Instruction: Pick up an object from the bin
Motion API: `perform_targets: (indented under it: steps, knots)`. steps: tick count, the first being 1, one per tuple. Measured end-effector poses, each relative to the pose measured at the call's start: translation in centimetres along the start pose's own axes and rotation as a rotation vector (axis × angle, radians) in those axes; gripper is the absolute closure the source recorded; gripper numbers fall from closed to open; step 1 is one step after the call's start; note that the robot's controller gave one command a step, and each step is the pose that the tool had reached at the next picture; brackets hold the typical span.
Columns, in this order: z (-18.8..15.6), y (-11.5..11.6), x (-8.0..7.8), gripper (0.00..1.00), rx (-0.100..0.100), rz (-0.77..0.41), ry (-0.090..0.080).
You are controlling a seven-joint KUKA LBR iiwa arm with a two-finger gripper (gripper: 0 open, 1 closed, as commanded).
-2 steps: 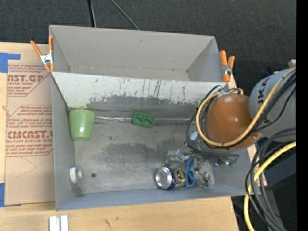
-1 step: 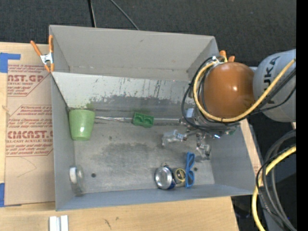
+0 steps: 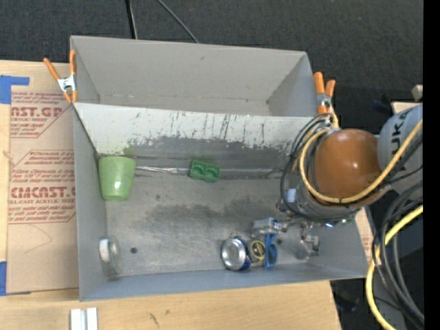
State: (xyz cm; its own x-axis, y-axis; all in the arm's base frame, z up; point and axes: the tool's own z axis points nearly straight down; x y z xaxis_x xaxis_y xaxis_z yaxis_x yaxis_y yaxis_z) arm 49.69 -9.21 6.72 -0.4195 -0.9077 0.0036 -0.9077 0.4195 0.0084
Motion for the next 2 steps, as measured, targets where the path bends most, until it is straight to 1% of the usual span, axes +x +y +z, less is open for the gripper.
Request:
perform_targets:
  steps: [1,2]
  knots:
    - [-0.4,-0.2,-0.5,1.00,0.007,-0.004,-0.005]
    - [-21.2,-1.7,-0.6,1.00,0.018,0.053,-0.008]
